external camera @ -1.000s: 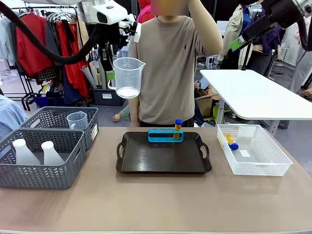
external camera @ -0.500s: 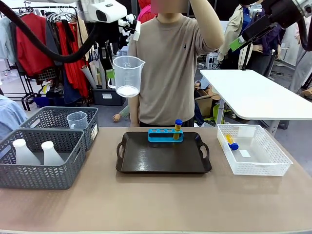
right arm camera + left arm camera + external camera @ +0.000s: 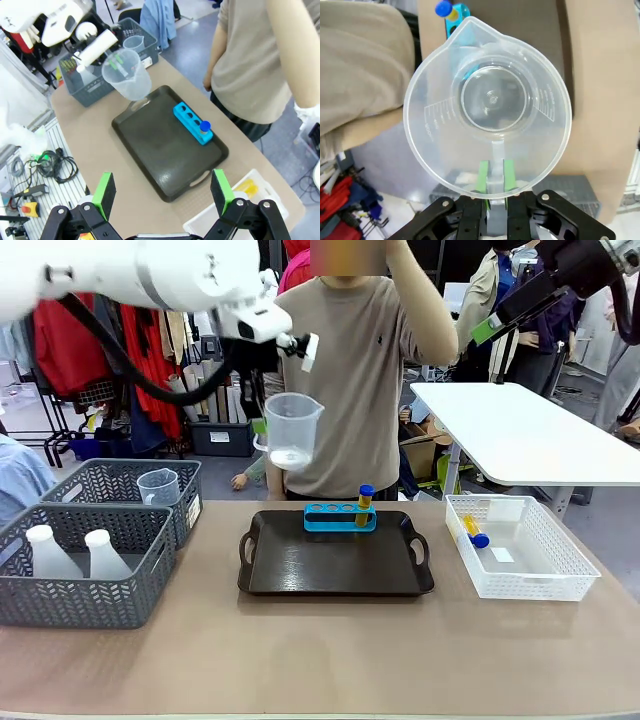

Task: Prepare the laboratory tools.
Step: Pick up one Large Measuring Cup and place it on the Handle tray.

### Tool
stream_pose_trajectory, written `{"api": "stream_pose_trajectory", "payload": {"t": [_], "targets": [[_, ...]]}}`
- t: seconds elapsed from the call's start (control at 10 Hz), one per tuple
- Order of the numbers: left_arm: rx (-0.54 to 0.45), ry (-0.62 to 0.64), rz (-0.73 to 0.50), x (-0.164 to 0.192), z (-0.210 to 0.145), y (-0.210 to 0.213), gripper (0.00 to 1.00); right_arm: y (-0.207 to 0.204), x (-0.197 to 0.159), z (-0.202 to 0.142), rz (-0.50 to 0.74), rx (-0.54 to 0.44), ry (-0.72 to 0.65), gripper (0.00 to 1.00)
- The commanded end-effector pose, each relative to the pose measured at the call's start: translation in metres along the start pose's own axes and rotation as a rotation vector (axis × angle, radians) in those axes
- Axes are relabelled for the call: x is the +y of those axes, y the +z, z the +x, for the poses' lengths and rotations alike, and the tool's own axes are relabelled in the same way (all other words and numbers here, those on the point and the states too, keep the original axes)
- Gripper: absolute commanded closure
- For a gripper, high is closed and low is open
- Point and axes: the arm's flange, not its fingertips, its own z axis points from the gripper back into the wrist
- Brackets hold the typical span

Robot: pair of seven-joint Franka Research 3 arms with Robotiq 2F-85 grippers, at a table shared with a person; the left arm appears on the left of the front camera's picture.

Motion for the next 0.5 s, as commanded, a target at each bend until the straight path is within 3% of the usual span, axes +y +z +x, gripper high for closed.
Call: {"api": "stream_pose_trajectory", "payload": {"t": [0.0,0.2,0.4], "targets": [[-0.020,-0.056,-0.034,0.015,0.016,-0.020,1.00,0.000,0.001,0.001,0.005,-0.009,0.004,0.00],[-0.026,-0.070,-0.087,0.022,0.029,-0.048,1.00,0.000,0.001,0.001,0.005,-0.009,0.004,0.00],[-0.018,-0.054,-0.092,0.016,0.022,-0.043,1.00,0.000,0.001,0.001,0.005,-0.009,0.004,0.00]]}}
